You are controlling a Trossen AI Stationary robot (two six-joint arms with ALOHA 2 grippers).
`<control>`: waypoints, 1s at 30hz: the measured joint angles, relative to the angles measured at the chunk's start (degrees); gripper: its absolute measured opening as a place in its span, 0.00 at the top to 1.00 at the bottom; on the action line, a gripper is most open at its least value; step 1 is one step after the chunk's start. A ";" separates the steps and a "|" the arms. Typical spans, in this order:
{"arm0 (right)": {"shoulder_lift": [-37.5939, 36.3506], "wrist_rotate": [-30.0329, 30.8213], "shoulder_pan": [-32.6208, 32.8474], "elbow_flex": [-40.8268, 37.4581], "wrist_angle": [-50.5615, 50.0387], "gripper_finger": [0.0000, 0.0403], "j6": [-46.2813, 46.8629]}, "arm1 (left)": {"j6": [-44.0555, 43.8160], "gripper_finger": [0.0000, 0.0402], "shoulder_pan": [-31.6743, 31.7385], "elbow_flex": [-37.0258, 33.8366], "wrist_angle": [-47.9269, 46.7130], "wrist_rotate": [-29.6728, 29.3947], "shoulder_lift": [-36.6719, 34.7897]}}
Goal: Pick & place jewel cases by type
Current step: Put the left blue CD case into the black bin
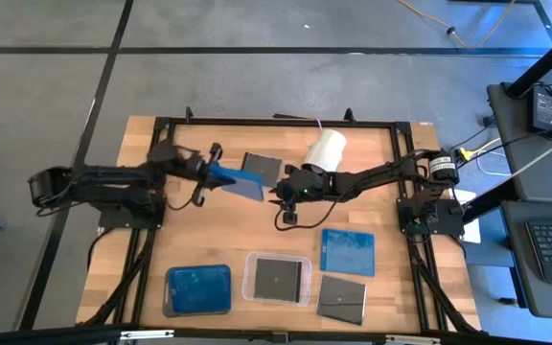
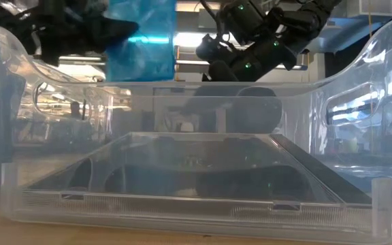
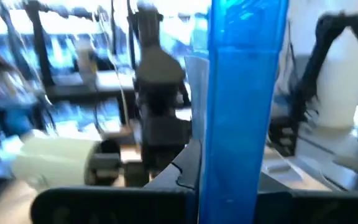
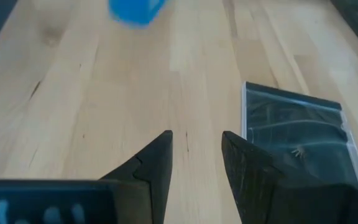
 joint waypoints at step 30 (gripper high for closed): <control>0.09 -0.30 3.24 0.04 19.60 0.64 -4.47 | -0.82 0.96 -10.95 -12.74 30.11 -17.30 -0.09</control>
